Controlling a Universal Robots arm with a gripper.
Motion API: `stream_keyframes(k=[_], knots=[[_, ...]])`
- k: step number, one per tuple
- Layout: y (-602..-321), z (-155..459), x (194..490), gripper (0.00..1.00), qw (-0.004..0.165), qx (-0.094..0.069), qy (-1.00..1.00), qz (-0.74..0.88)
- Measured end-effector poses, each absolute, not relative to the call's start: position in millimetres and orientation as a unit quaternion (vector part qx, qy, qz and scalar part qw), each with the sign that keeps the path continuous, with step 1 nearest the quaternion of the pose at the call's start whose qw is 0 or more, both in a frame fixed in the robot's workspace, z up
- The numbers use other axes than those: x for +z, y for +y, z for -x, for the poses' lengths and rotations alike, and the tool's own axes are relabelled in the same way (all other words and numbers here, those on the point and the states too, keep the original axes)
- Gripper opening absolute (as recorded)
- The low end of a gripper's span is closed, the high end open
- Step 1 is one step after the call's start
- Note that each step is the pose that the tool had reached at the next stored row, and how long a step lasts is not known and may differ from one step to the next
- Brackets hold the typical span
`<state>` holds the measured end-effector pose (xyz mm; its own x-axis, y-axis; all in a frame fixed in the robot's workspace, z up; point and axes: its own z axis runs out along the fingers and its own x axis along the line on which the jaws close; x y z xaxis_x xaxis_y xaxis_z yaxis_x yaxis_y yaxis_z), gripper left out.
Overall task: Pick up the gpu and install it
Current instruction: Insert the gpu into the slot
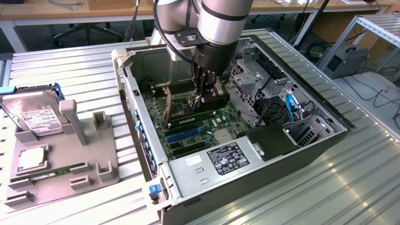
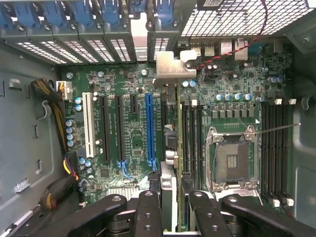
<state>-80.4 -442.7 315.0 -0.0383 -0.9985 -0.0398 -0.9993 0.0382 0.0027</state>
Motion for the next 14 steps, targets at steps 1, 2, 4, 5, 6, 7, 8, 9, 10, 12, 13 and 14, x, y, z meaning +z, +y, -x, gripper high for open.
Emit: stream_keyframes(k=[1, 2, 4, 5, 6, 7, 8, 9, 10, 12, 13, 14], knots=[[-442.9, 80.5, 314.7, 0.27, 0.013, 0.015, 0.72, 0.693], [-443.1, 80.5, 314.5, 0.27, 0.013, 0.015, 0.72, 0.693], [-443.5, 80.5, 314.1, 0.27, 0.013, 0.015, 0.72, 0.693], [-443.7, 80.5, 313.9, 0.27, 0.013, 0.015, 0.72, 0.693], [-444.0, 80.6, 313.6, 0.27, 0.013, 0.015, 0.72, 0.693], [-444.3, 80.6, 313.3, 0.27, 0.013, 0.015, 0.72, 0.693], [-444.5, 80.6, 313.2, 0.27, 0.013, 0.015, 0.72, 0.693], [-444.8, 80.6, 312.8, 0.27, 0.013, 0.015, 0.72, 0.693], [-445.0, 80.6, 312.6, 0.27, 0.013, 0.015, 0.72, 0.693], [-445.6, 80.7, 312.0, 0.27, 0.013, 0.015, 0.72, 0.693], [-445.8, 80.7, 311.8, 0.27, 0.013, 0.015, 0.72, 0.693], [-446.0, 80.7, 311.6, 0.27, 0.013, 0.015, 0.72, 0.693]])
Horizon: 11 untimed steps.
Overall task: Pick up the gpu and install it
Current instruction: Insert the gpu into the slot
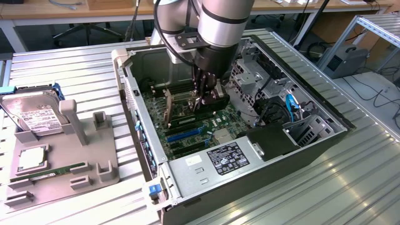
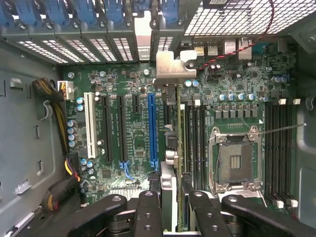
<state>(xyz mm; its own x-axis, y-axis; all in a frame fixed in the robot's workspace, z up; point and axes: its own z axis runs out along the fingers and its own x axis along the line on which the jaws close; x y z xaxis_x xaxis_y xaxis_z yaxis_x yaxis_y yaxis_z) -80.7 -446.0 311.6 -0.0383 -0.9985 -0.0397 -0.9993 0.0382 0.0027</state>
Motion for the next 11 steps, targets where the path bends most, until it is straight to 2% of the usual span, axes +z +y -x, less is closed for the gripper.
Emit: stream_keyframes(k=[11], knots=[[-448.5, 80.8, 308.9, 0.27, 0.013, 0.015, 0.72, 0.693]])
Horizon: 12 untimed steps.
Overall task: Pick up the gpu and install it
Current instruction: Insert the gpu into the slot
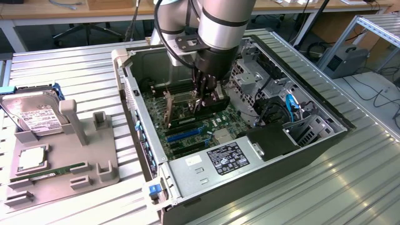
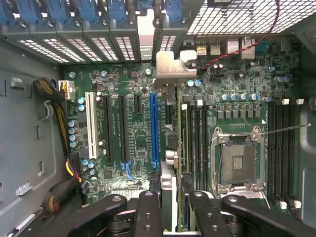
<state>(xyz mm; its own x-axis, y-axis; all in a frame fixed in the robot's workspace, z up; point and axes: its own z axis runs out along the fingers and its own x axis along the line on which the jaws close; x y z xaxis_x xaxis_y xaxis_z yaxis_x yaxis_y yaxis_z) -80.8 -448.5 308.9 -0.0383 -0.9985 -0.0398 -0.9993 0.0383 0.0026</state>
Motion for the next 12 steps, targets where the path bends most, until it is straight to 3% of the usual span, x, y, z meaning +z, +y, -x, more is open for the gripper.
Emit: stream_keyframes(k=[12], knots=[[-451.0, 81.0, 306.8, 0.27, 0.013, 0.015, 0.72, 0.693]])
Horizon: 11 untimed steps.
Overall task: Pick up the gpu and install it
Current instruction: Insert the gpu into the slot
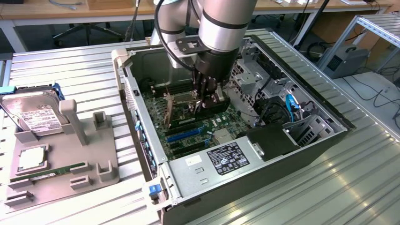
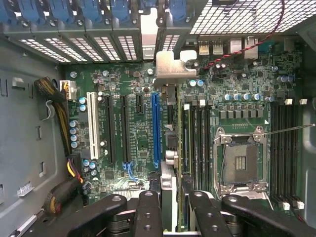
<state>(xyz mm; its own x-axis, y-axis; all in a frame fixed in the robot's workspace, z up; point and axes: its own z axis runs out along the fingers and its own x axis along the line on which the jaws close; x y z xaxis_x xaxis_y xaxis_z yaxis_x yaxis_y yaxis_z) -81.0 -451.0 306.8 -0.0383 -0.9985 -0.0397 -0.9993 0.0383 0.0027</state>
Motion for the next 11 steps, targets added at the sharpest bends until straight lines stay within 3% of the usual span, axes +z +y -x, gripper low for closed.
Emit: stream_keyframes(k=[11], knots=[[-452.8, 81.1, 305.3, 0.27, 0.013, 0.015, 0.72, 0.693]])
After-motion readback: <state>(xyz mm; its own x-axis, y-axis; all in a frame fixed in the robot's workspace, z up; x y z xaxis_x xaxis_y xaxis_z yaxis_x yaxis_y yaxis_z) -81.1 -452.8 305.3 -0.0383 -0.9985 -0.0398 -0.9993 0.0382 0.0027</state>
